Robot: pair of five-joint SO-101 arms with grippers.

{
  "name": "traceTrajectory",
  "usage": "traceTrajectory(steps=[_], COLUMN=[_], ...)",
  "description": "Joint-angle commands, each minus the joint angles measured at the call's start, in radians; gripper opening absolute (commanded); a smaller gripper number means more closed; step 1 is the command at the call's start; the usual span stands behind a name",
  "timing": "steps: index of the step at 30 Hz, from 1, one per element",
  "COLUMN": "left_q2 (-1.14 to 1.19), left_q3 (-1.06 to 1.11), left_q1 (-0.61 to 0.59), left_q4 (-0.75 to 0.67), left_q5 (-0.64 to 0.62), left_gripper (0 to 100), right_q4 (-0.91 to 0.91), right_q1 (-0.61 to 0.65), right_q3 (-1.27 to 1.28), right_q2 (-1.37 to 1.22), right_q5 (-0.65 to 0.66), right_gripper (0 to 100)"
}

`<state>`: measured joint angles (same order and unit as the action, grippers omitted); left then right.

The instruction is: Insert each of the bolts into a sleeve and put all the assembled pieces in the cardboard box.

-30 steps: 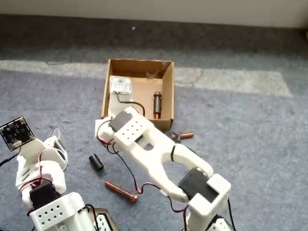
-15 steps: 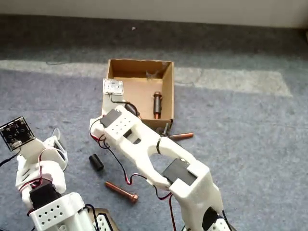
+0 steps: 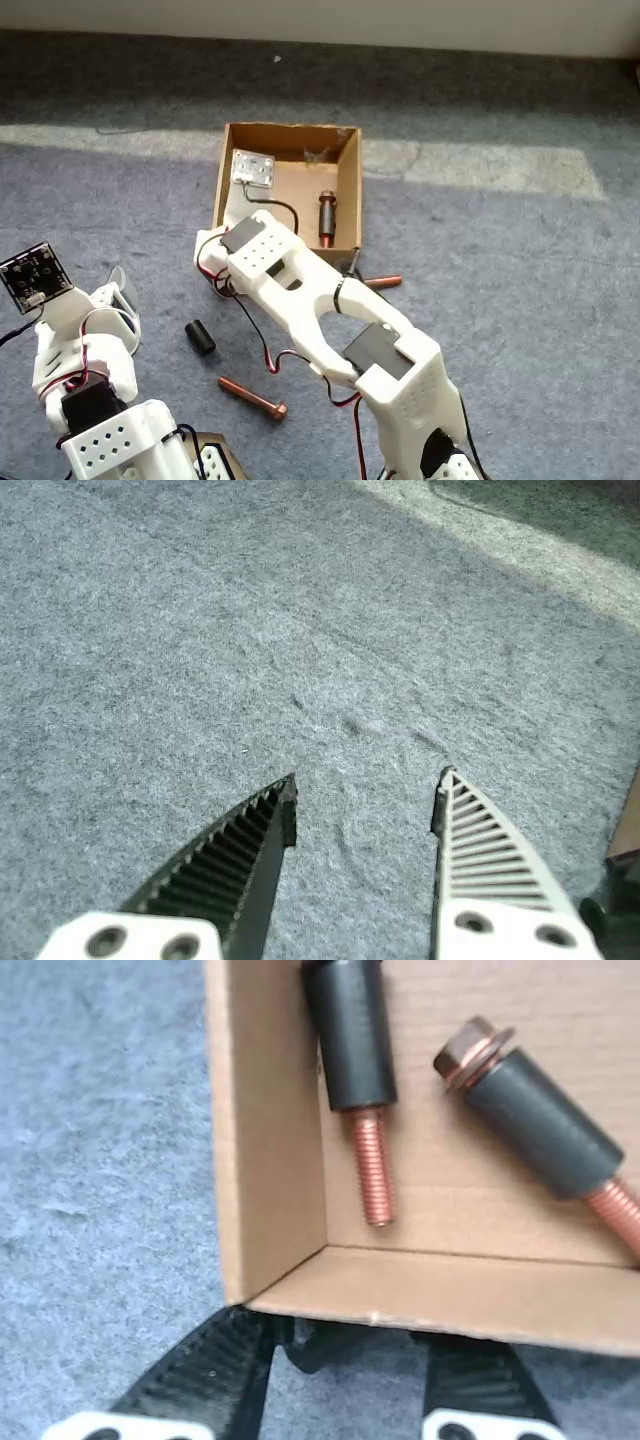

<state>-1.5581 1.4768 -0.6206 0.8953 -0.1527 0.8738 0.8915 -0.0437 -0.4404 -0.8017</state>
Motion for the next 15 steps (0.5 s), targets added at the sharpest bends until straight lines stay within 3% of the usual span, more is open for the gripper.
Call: traceTrajectory(steps=[1,15], left_q2=[-0.008,-0.008], left_q3=[-0.008,-0.005], left_q1=[-0.012,-0.012], left_q4=[-0.020,-0.020], left_q5=[-0.008,-0.006], left_gripper=[24,24], right_q4=[0.044,0.079], right_q1=[0.028,-0.012], right_q3=[-0.028,-0.002], right_q2=[0.010,-0.077], right_q5=[-0.008,-0.006], right_gripper=[18.4,18.4])
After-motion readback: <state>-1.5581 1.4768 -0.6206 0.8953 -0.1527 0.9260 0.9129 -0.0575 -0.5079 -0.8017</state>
